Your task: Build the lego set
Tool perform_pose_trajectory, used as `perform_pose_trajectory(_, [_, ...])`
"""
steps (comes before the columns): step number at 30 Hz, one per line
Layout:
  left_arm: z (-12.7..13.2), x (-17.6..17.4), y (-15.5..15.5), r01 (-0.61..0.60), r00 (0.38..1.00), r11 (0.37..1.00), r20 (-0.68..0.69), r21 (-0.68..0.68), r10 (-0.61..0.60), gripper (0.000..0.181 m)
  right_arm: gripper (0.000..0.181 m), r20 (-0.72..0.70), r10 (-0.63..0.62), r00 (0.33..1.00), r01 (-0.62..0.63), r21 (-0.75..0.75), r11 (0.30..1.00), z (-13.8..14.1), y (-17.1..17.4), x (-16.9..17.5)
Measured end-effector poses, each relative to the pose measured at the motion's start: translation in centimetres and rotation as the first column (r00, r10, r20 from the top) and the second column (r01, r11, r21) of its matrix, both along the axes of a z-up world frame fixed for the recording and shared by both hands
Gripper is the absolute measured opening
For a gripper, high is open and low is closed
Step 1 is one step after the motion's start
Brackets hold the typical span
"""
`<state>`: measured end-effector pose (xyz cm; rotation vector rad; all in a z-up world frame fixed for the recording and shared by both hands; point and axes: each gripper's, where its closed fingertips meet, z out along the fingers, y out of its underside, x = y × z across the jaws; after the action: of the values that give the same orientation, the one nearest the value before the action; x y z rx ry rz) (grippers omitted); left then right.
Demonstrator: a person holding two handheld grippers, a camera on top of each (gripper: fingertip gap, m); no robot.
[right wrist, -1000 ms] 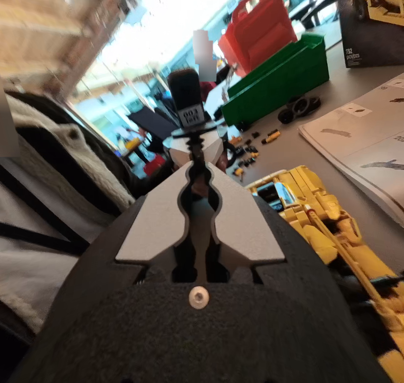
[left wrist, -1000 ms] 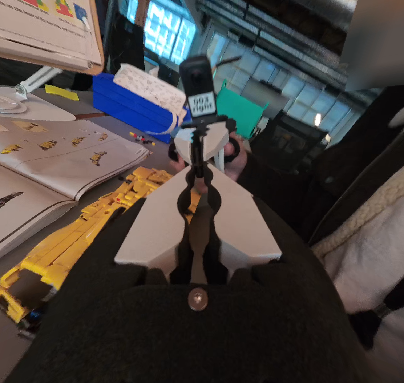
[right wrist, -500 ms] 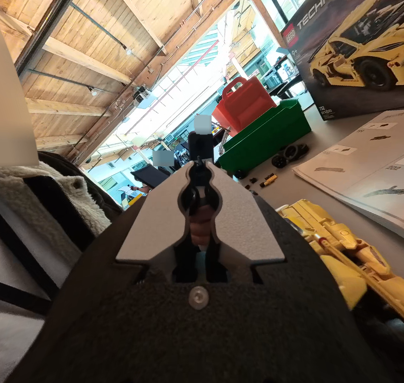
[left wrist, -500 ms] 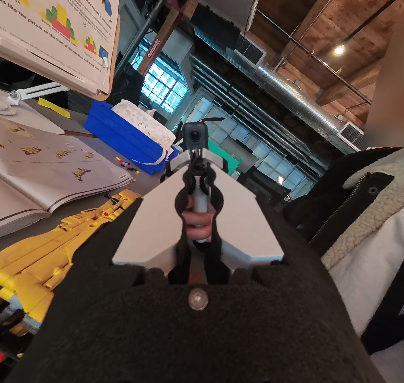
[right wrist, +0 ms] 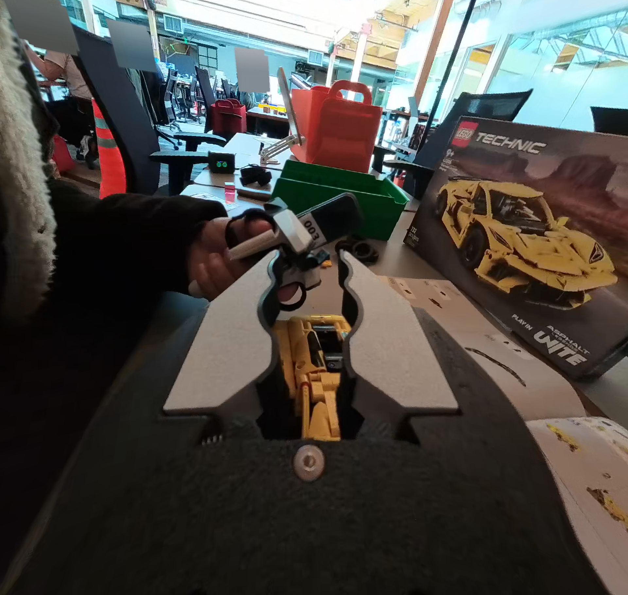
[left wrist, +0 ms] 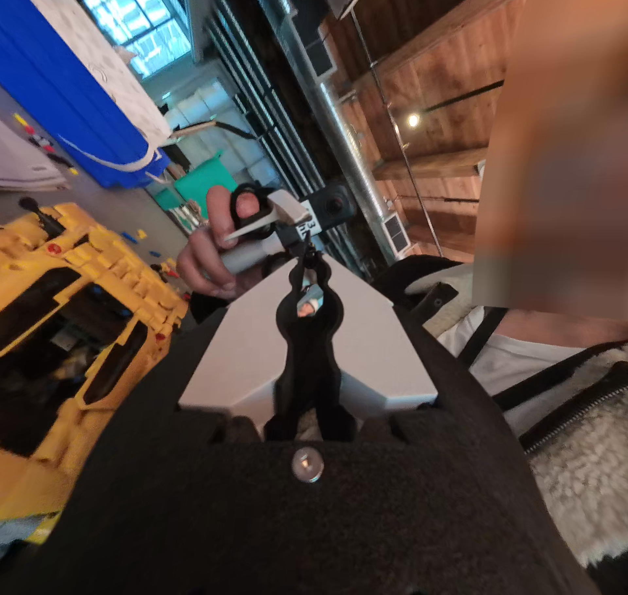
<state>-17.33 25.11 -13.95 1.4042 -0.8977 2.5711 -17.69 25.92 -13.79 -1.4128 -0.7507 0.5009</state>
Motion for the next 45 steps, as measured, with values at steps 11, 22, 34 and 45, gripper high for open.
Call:
perform_pose_trajectory(11, [-0.2, 0.4, -0.2, -0.015, 1.0, 1.0, -0.007, 0.016, 0.015, 0.007, 0.014, 0.088, -0.034, 0.996, 0.034, -0.001, 0.999, -0.9, 0.2, -0.2])
perform_pose_trajectory(22, [-0.8, 0.3, -0.2, 0.003, 0.999, 1.0, -0.034, 0.023, -0.002, 0.007, 0.016, 0.087, -0.021, 0.996, 0.026, -0.047, 0.999, -1.6, 0.3, -0.6])
perform_pose_trajectory(34, [-0.9, 0.4, -1.2, 0.07, 0.997, 0.997, -0.032, -0.039, -0.071, 0.007, 0.015, 0.103, 0.007, 0.995, 0.003, -0.093, 0.996, -2.0, 0.0, -0.9])
perform_pose_trajectory(45, [-1.2, 0.4, -0.8, 0.04, 0.998, 0.999, -0.054, 0.012, -0.039, 0.007, 0.015, 0.123, 0.004, 0.992, 0.01, -0.111, 0.994, -2.2, 0.0, -0.5])
